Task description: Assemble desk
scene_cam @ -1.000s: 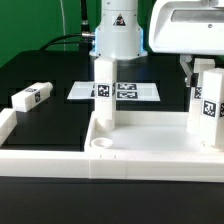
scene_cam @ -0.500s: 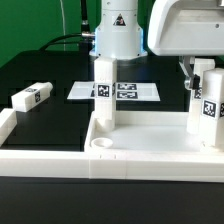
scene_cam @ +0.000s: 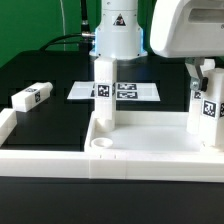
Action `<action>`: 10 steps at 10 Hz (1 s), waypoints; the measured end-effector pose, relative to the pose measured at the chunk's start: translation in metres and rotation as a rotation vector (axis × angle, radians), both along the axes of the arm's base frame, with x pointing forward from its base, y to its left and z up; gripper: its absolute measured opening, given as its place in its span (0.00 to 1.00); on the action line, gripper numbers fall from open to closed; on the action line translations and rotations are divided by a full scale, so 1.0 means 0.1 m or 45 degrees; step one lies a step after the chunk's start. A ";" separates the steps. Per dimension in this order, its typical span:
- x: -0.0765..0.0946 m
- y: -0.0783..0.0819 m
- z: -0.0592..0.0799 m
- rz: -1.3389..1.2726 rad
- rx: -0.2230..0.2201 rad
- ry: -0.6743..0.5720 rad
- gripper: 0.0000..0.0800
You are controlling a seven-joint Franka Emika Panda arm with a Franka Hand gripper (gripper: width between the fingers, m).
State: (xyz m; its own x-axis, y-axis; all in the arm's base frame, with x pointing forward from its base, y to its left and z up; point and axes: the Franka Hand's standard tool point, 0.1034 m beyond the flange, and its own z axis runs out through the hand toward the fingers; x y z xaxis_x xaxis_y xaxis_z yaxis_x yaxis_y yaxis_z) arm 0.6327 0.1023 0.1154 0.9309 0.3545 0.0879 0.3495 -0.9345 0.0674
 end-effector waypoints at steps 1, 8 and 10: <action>0.00 0.00 0.00 -0.003 0.001 0.000 0.38; 0.01 -0.03 -0.01 -0.366 0.060 -0.007 0.36; 0.01 -0.01 -0.01 -0.618 0.091 -0.014 0.36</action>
Offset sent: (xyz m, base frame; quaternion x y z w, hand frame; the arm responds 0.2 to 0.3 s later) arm 0.0000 0.0000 0.0000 0.0000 0.0000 0.0000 1.0000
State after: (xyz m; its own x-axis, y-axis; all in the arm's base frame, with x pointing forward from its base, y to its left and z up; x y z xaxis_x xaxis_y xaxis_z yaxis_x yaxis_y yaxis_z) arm 0.6333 0.1014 0.1143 0.9861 -0.1274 0.1066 -0.1280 -0.9918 -0.0016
